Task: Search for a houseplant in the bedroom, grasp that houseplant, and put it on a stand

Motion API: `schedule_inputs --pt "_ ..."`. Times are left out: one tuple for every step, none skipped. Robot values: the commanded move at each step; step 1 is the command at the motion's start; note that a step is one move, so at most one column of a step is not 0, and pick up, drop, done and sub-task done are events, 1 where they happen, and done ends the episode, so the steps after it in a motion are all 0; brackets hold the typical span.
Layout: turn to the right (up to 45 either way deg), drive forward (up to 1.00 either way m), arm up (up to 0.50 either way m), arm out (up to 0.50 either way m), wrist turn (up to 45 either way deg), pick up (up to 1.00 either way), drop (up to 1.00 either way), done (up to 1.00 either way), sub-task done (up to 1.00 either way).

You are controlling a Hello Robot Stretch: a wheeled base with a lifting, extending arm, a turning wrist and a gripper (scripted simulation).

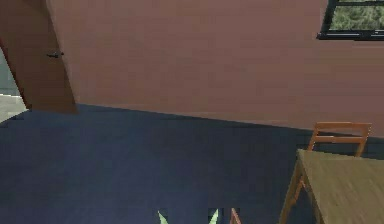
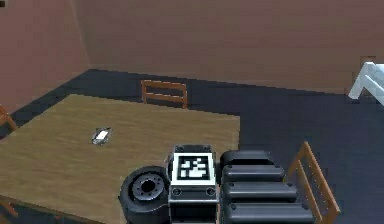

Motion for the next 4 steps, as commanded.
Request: schedule_inputs --pt "-45.0 0.00 0.00 0.00 0.0 0.00 0.00 0.00 0.00" --pt "-45.0 0.00 0.00 0.00 0.0 0.00 0.00 0.00 0.00" --pt "-21.0 0.00 0.00 0.00 0.0 0.00 0.00 0.00 0.00" --pt "0.0 0.35 0.00 0.00 0.0 0.00 0.00 0.00 0.00"
